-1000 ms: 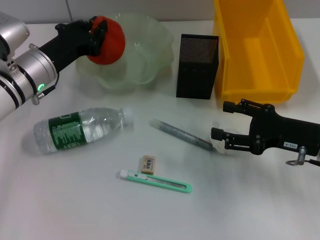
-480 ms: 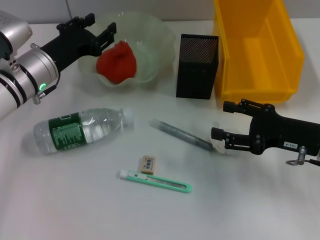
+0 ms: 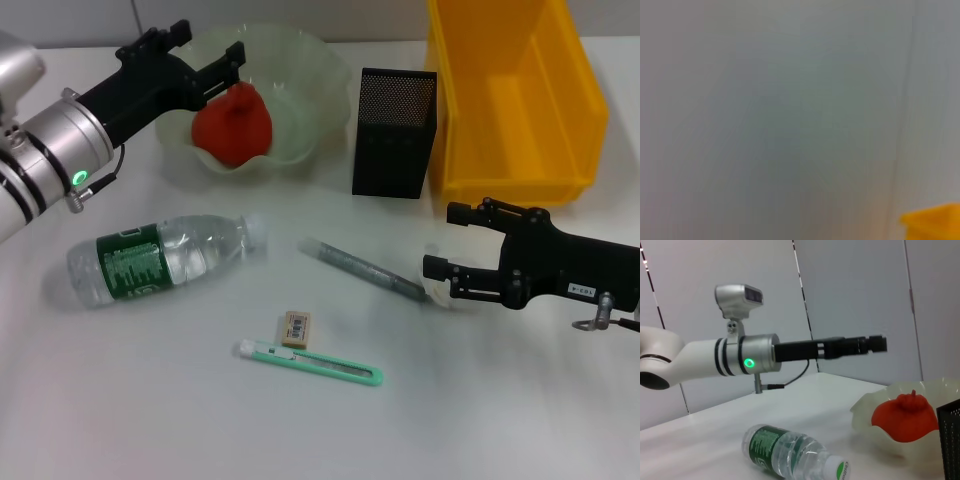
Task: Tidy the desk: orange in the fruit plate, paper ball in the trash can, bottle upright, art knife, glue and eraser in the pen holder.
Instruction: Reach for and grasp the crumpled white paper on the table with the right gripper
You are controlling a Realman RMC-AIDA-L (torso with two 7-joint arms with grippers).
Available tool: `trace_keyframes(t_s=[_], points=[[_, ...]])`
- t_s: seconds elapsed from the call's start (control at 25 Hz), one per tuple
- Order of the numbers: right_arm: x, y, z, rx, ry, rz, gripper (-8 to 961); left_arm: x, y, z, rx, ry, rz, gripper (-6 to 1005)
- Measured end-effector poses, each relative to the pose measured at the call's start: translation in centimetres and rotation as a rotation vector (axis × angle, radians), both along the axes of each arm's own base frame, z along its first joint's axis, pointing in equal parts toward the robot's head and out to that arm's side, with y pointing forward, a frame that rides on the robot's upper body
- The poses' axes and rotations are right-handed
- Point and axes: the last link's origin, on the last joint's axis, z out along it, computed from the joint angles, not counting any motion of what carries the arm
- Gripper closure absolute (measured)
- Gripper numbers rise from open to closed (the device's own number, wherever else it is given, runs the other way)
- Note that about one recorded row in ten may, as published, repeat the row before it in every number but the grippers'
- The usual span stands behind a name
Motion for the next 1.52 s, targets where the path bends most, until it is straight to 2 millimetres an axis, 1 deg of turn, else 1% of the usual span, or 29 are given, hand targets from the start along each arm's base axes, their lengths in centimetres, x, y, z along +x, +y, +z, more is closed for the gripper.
trace_keyframes(t_s=[0.04,0.08,0.16,0.2,0.28,0.32,0.44,0.6,0.76,0.88,1.04,1.2,1.52], points=[[0.0,0.0,0.0,0.0,0.0,0.0,144,0.1,-0.3,0.2,-0.008,-0.025,-0.015,194],[0.0,0.0,0.0,0.0,0.0,0.0,144,0.7,-1.4,0.7,-0.042,-0.093,-0.081,194],[0.0,0.0,0.1,0.001,-0.001,0.001,144,1.0,-2.4,1.1,-0.08,-0.13,-0.139,195],[0.0,0.1,0.1,0.002,-0.001,0.001,144,1.3,-3.6,1.6,-0.127,-0.158,-0.202,195],[0.0,0.1,0.1,0.002,-0.001,0.002,144,1.3,-4.4,1.9,-0.155,-0.17,-0.231,195],[0.0,0.1,0.1,0.001,0.0,0.003,144,1.2,-5.5,2.3,-0.194,-0.182,-0.263,195],[-0.1,0.1,0.2,0.001,0.001,0.006,144,0.6,-7.4,3.0,-0.264,-0.19,-0.31,195],[-0.1,0.0,0.3,-0.004,0.006,0.014,145,-0.8,-10.0,4.1,-0.336,-0.202,-0.342,196],[-0.4,-0.2,0.5,-0.019,0.016,0.037,145,-2.3,-12.1,4.3,-0.41,-0.159,-0.354,196],[-0.7,-0.3,0.7,-0.037,0.03,0.05,145,-3.2,-13.1,4.1,-0.471,-0.114,-0.344,196],[-0.8,-0.2,1.1,-0.061,0.039,0.048,146,-4.1,-13.9,3.9,-0.528,-0.055,-0.342,197],[-0.9,-0.2,1.1,-0.071,0.04,0.047,146,-4.6,-14.6,3.6,-0.527,-0.018,-0.365,197],[-0.7,-0.3,1.0,-0.081,0.032,0.038,147,-4.8,-15.0,3.2,-0.524,-0.01,-0.371,198]])
